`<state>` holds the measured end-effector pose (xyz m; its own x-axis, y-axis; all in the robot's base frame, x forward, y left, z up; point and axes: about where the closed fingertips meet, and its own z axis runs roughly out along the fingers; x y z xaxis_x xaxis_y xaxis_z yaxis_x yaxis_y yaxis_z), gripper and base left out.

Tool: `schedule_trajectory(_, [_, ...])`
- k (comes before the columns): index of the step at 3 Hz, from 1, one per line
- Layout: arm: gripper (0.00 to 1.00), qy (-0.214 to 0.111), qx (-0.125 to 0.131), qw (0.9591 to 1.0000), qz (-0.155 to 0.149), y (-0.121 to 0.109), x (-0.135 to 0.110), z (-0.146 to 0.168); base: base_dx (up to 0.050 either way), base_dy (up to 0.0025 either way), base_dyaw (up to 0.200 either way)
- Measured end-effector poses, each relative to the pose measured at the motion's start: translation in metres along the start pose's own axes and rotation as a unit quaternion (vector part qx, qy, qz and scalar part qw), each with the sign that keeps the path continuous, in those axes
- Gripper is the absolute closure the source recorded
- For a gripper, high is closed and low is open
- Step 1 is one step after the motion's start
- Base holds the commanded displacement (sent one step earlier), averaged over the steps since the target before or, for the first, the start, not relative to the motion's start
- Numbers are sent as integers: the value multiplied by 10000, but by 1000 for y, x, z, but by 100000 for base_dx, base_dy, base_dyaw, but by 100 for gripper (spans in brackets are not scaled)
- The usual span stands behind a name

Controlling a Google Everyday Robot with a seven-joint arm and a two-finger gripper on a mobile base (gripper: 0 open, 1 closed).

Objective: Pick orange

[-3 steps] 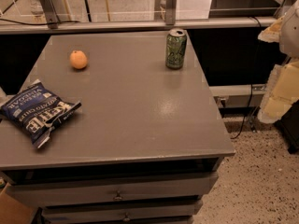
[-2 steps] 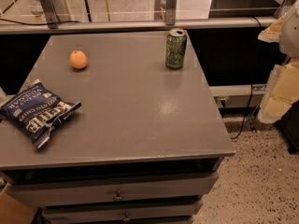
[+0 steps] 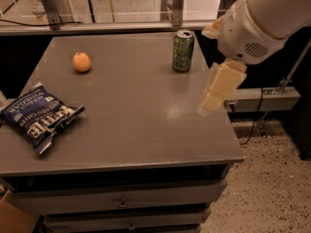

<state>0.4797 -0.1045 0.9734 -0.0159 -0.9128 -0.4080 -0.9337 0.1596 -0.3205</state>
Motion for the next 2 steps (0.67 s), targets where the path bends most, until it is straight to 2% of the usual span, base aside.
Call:
schedule_trajectory(1, [0, -767, -48, 9966, -292, -5, -62, 34, 0, 0, 0])
schedule_trajectory(2, [0, -1282, -56, 9905, -496, -8, -107, 53, 0, 0, 0])
